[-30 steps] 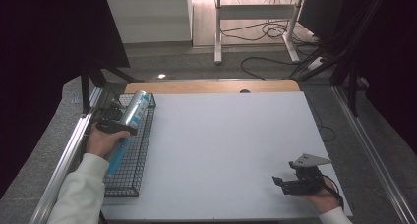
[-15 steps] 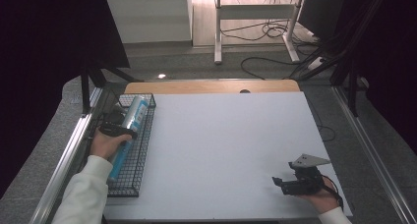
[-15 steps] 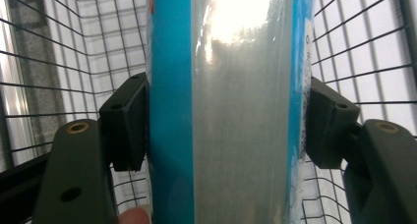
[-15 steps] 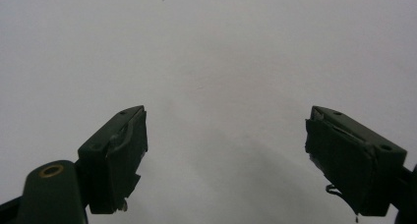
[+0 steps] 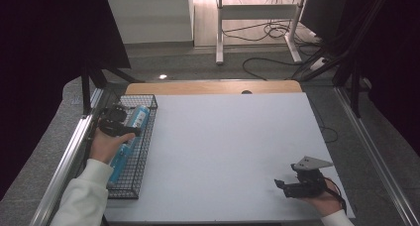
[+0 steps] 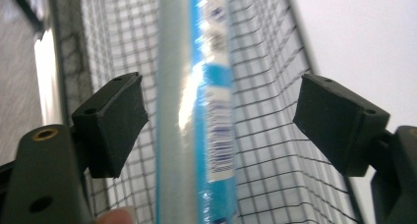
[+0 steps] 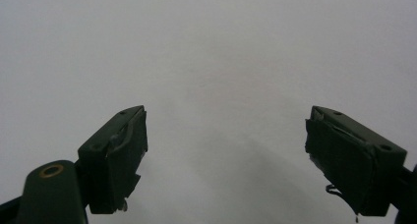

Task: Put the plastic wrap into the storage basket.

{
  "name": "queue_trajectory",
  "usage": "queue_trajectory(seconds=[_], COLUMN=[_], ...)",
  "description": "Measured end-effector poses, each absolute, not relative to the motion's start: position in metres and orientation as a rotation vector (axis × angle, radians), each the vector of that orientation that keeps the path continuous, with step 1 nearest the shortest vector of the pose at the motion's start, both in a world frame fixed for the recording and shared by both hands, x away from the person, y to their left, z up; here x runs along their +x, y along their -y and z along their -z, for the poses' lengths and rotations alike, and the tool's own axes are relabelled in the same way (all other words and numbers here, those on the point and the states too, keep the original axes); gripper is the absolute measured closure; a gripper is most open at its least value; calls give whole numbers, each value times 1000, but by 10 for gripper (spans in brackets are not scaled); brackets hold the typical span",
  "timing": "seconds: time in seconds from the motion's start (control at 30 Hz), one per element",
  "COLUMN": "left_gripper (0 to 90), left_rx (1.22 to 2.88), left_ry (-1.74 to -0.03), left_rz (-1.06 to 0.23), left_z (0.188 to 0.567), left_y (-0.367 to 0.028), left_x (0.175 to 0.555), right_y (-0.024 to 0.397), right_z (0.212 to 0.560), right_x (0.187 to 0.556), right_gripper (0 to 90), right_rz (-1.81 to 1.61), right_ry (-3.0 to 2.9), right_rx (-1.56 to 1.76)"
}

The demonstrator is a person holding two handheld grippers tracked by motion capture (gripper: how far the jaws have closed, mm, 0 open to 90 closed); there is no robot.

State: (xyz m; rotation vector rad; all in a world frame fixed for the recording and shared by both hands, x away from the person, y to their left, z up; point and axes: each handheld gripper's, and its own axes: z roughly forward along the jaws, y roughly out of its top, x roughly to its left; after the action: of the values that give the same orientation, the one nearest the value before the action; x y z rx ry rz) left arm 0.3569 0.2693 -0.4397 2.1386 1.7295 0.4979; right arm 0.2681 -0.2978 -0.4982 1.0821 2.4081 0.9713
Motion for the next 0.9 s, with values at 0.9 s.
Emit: queue_trajectory(seconds=[0.9], left_gripper=[212], left_rx=[2066], left_ry=[-1236], left_rz=[-315], left_z=[460], left_y=[-208], left_x=[274], right_y=[296], right_z=[494], right_x=[263], right_gripper=[163], right_rz=[-999], right_ry=[-2394], right_rx=[1037])
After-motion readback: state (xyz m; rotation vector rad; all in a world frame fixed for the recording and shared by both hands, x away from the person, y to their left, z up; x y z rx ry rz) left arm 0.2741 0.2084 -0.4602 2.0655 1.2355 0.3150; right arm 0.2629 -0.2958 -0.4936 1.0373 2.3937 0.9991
